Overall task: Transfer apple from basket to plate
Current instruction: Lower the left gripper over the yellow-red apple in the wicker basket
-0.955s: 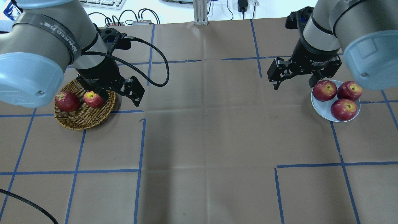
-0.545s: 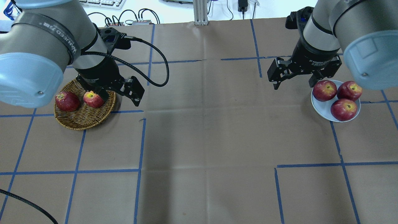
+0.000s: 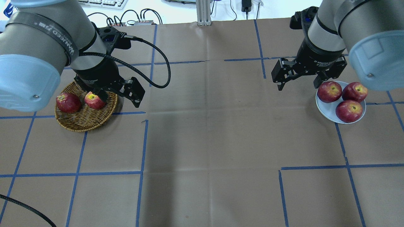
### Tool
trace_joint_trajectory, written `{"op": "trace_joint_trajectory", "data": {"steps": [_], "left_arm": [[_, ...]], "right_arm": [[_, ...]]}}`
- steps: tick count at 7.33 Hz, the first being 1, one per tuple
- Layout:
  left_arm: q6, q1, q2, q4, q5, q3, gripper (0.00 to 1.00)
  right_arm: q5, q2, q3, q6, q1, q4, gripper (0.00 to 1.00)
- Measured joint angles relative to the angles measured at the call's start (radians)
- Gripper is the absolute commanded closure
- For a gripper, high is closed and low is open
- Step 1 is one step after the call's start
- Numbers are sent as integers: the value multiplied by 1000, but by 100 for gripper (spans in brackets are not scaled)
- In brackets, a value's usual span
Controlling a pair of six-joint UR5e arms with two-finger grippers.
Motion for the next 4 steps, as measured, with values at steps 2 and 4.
{"op": "trace_joint_trajectory", "data": {"steps": [2, 4], "left_arm": [[-3, 5, 22, -30, 20, 5, 0], [-1, 28, -3, -37, 78, 16, 0]], "right_arm": [[0, 0, 0, 0, 0, 0, 0], [-1, 0, 0, 0, 0, 0, 0]]}}
